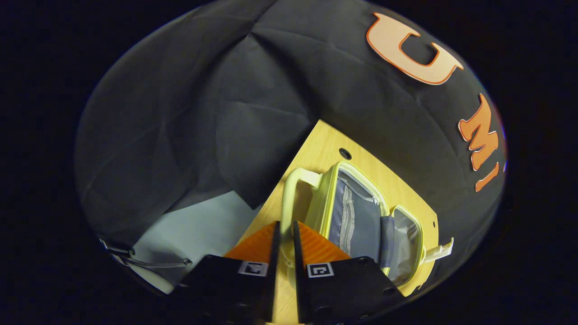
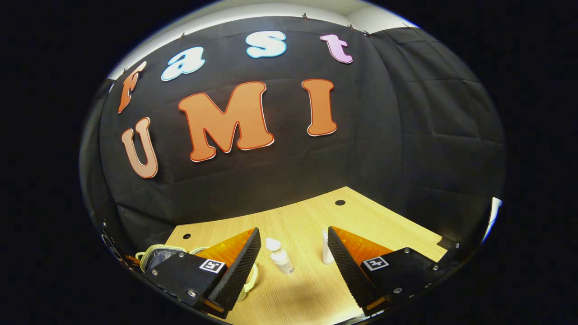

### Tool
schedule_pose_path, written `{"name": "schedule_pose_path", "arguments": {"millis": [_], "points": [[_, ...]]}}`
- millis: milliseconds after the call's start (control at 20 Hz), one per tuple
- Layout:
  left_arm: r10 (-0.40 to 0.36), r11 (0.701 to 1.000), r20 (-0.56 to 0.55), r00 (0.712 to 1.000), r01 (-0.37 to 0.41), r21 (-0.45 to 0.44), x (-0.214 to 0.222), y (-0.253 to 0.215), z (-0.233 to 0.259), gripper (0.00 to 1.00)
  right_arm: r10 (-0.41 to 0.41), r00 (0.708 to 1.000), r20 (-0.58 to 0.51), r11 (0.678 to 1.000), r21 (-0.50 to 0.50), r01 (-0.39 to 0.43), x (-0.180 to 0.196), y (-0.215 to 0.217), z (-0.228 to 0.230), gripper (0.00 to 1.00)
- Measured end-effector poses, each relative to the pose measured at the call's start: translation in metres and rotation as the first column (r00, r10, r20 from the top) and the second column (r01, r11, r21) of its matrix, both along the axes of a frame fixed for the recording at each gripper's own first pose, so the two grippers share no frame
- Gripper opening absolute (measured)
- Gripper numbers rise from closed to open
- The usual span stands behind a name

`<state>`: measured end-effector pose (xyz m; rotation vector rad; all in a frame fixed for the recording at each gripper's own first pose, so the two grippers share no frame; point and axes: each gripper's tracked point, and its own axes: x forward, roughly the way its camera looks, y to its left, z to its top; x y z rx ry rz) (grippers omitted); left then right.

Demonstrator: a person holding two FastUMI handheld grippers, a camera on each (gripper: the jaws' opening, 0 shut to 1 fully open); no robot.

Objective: First open the suitcase, pack the skin care products into it, and then close the suitcase.

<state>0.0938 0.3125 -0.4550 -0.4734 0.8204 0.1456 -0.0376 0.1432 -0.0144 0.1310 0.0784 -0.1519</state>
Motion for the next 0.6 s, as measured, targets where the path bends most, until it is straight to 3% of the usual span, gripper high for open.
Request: {"name": "schedule_pose_path", "arguments": {"millis": [200,400,600], "points": [[0.027,0.996,0.029,0.999,-0.03,0.087,0.002,0.013,0.016,1.0,-0.002,1.0,0.001,1.0,0.0,0.002,-0.002,-0.001,-0.005,0.95],[-0.046,0.968,0.163,0.986,0.003,0.252,0.007,-0.021,0.087,0.98,0.002,1.0,-0.011,1.0,-0.012,-0.002,0.0,-0.01,-0.015,0.95],[-0.191,0.913,0.305,0.933,0.055,0.404,-0.003,-0.101,0.183,0.98,0.031,0.999,-0.016,0.999,-0.023,-0.031,0.018,-0.038,-0.015,0.95]]}}
